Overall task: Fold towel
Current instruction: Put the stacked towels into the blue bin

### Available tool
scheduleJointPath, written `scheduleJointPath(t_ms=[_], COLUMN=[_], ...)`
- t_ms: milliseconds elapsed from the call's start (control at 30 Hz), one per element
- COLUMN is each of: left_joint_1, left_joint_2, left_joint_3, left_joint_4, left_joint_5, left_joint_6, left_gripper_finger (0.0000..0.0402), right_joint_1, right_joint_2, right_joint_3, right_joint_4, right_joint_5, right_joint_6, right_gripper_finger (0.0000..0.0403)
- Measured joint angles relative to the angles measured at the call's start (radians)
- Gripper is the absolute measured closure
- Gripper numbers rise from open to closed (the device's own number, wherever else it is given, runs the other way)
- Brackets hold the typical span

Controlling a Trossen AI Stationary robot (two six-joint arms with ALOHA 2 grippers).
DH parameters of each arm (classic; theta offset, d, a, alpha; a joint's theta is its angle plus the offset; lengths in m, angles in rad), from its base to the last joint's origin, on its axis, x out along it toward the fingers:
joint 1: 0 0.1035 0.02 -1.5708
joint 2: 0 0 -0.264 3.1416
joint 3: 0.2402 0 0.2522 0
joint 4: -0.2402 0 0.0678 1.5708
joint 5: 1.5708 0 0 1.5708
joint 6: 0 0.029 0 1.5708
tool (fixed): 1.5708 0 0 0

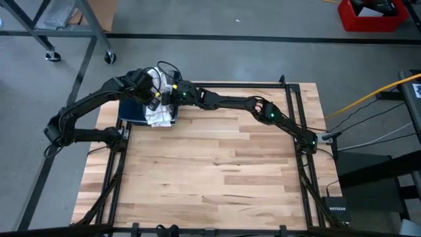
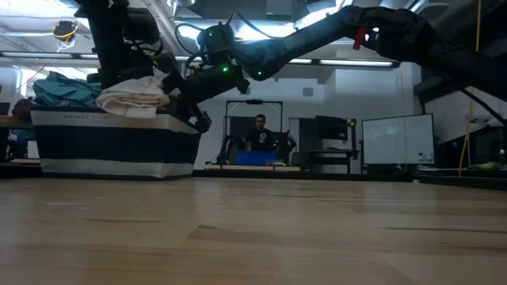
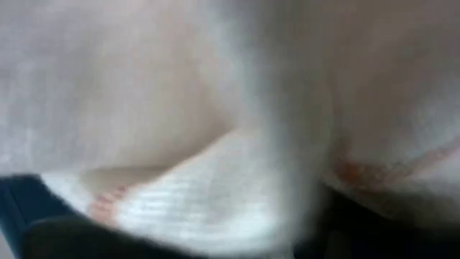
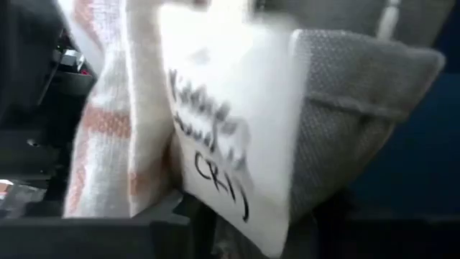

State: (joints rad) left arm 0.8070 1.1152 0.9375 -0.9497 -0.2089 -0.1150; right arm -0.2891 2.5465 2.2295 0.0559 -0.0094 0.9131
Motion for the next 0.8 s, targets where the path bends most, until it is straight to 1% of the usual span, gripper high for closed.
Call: scheduleJointPath(t_ms=[133, 267, 367, 433, 533, 800], left_joint_1=[0.0, 0.0, 0.001, 0.001, 0.001, 0.006], left_joint_2=[0.001, 0.001, 0.001, 0.001, 0.001, 0.001], left_joint_3=[-0.001, -0.001, -0.001, -0.001, -0.001, -0.001], left_joint_4=[0.007, 0.016, 0.016, 0.016, 0.016, 0.019], left_joint_5=[-0.031, -0.108, -0.162, -0.191, -0.199, -0.2], left_joint_6=[-0.006, -0.012, -0.012, -0.012, -0.013, 0.035], left_gripper_finger=[0.0301, 0.0271, 0.025, 0.0238, 0.0229, 0.0227], right_joint_1=[-0.006, -0.019, -0.027, -0.034, -0.043, -0.046], right_joint_2=[0.0, 0.0, 0.0, 0.0, 0.0, 0.0], right_joint_3=[0.0, 0.0, 0.0, 0.0, 0.0, 0.0], right_joint_4=[0.003, 0.006, 0.007, 0.007, 0.005, 0.006], right_joint_5=[0.002, 0.01, 0.016, 0.018, 0.019, 0.019], right_joint_6=[-0.028, -0.028, -0.027, -0.02, 0.023, 0.034], right_gripper_finger=[0.0217, 0.0184, 0.0166, 0.016, 0.0158, 0.016])
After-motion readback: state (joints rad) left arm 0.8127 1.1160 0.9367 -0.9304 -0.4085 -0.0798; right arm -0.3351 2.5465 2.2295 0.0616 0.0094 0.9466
